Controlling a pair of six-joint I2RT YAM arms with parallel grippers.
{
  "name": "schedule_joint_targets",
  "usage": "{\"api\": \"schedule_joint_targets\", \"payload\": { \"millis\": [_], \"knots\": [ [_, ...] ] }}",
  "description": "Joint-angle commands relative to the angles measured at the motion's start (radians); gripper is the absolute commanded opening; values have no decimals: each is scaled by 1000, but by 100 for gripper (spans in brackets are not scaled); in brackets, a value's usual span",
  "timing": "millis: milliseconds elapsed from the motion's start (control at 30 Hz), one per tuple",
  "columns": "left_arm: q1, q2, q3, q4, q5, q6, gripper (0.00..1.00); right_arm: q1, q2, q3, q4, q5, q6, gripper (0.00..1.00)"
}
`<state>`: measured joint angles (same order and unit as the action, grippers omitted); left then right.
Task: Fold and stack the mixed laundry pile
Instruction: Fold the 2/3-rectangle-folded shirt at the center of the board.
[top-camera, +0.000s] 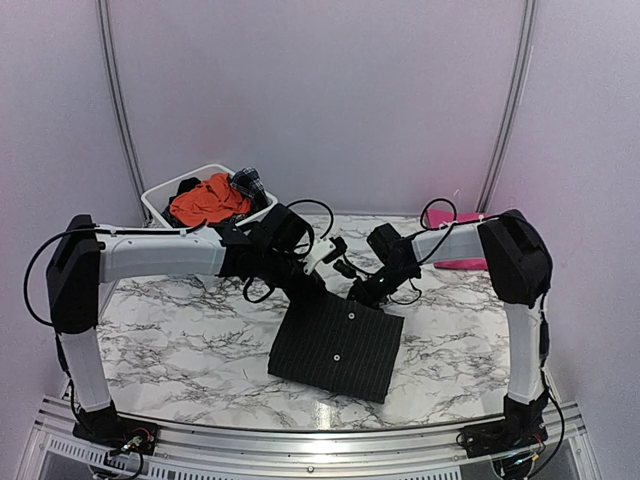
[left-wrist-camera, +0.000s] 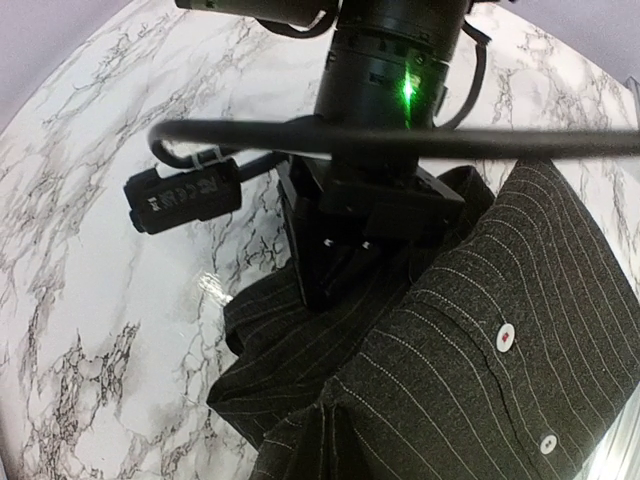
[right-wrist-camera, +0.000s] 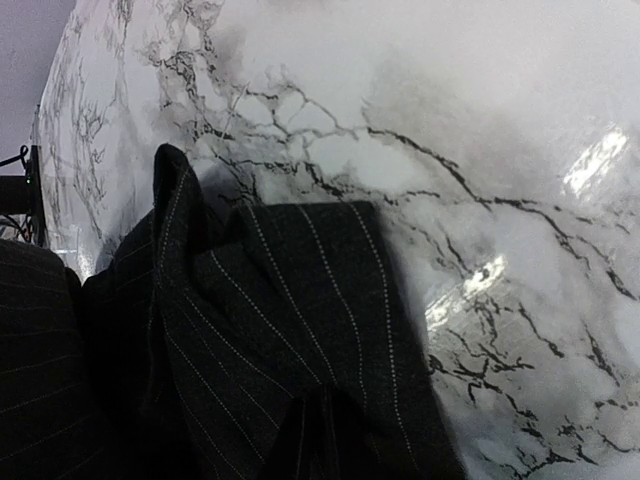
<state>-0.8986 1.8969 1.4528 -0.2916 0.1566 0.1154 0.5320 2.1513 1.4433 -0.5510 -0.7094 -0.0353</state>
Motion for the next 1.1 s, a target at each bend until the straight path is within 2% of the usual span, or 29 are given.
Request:
{"api": "schedule_joint_targets", "payload": {
  "millis": [0,167,367,500,633,833,1067],
  "knots": [
    [23,53,62,33,-14,-9,0,15,-12,-38,-11,7,-12,6],
    [30,112,112,44,-30,-14,0,10,-24,-7,-24,4,-7,7],
    [36,179,122,75,-49,-33,0,-73,-73,142,-102,119,23,32],
    [44,194,121,106,-57,-48,0,-123,-112,202,-137,136,28,42],
    [49,200,136,123,-68,-54,0,-171,-183,153,-114,49,78,47],
    [49,220,155,141,-46,-46,0,-210,-302,36,-83,13,113,52],
    [49,228,155,180,-32,-63,0,-218,-354,-140,-82,-51,55,60]
  ]
}}
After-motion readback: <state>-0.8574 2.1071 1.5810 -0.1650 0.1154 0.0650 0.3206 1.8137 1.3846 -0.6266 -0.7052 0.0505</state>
